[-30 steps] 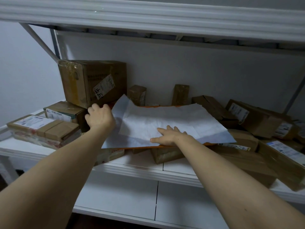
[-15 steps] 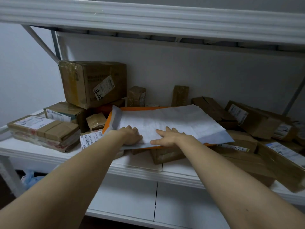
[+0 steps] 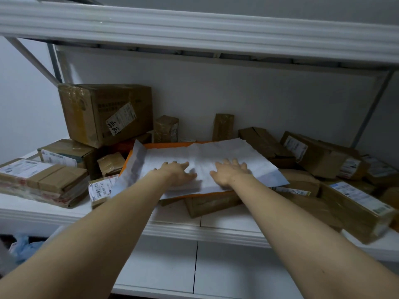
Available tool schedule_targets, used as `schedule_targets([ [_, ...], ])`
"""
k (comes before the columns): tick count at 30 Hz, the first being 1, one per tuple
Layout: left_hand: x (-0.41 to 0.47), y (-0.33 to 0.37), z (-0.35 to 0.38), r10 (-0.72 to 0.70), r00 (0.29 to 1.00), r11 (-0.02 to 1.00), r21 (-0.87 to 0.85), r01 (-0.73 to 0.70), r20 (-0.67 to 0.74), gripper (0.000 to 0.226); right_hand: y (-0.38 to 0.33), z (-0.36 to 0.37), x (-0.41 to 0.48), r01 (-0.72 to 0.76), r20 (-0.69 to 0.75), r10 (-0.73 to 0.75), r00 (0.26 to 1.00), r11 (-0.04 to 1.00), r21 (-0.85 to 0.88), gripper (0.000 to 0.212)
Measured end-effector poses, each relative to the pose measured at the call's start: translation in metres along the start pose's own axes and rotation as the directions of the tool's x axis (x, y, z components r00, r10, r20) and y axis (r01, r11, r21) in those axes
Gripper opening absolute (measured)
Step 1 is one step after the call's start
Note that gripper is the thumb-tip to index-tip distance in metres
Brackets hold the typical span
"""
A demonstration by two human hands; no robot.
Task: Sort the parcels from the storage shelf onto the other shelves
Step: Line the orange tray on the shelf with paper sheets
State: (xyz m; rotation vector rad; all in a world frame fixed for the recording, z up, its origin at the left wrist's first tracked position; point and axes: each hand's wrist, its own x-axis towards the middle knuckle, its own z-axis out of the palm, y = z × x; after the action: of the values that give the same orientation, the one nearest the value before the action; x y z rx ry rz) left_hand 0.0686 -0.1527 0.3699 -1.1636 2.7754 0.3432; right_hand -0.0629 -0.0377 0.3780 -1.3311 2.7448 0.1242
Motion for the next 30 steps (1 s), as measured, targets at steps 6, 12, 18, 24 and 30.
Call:
schedule_targets([
  [6,0.002,0.016,0.004,0.087,0.992,0.995,0.043,-0.091,0.087,0.078,0.026,-0.002,-0.009,-0.081,0.068,0.098,0.993,0.972,-0.220,0.041],
  [12,0.003,0.021,-0.001,0.077,0.992,0.997,0.016,-0.079,0.103,0.071,0.048,-0.012,-0.016,-0.030,-0.091,0.006,0.996,0.964,-0.264,0.030],
  [18,0.004,0.031,-0.007,0.010,0.994,1.000,-0.012,-0.009,0.109,0.058,0.059,-0.023,-0.014,0.074,-0.077,-0.095,0.993,0.968,-0.241,0.018],
  [24,0.022,0.051,-0.025,-0.009,1.000,0.994,-0.113,0.009,0.001,0.061,0.046,-0.041,0.015,0.103,-0.144,-0.118,0.983,0.989,-0.105,0.010],
  [30,0.075,0.066,-0.040,0.042,0.999,0.998,-0.052,-0.041,0.020,0.073,0.037,-0.045,0.068,0.079,-0.045,-0.079,0.996,0.997,-0.005,0.035],
])
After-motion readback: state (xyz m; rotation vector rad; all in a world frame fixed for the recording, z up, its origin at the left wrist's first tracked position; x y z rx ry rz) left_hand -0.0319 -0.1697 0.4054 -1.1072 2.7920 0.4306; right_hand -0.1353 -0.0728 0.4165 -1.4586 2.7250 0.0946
